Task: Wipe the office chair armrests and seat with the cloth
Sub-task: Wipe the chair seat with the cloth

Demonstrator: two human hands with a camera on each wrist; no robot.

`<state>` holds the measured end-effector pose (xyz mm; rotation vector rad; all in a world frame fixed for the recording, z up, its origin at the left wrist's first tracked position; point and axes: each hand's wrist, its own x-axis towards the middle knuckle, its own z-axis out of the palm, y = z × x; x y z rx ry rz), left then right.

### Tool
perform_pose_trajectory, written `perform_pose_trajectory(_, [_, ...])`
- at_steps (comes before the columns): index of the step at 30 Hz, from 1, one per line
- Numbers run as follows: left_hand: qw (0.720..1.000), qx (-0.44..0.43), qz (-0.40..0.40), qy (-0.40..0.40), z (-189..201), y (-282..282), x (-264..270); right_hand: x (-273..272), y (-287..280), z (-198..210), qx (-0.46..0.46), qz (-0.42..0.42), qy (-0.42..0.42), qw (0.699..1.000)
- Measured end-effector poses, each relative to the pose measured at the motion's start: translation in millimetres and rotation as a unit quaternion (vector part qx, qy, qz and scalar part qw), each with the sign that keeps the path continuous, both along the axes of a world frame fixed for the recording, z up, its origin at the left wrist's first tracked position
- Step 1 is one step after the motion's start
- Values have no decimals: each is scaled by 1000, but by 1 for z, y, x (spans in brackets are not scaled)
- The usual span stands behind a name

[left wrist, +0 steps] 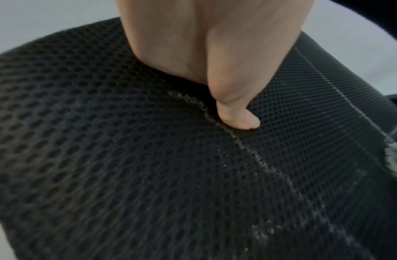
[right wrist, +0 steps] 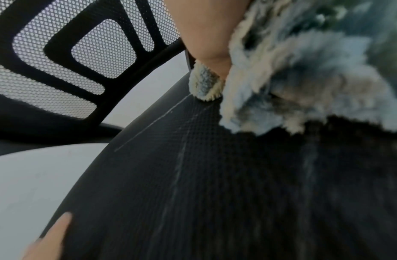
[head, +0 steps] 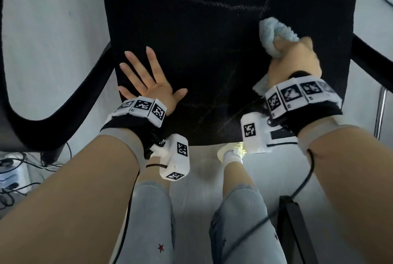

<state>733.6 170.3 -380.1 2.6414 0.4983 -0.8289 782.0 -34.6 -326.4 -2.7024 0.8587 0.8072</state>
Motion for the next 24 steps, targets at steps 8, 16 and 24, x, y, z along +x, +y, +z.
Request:
perform_pose_trajectory(8, [998,27,-7,57,10,-3,3,-40,74,-12,138,286,6,948])
perform_pose_trajectory(16, [994,-55,85,49,33,-11,30,8,34,23,52,112,-274,954])
perform_pose_trajectory(24, [999,-14,25,32,22,-5,72,48,50,-4,139,314,-241,908])
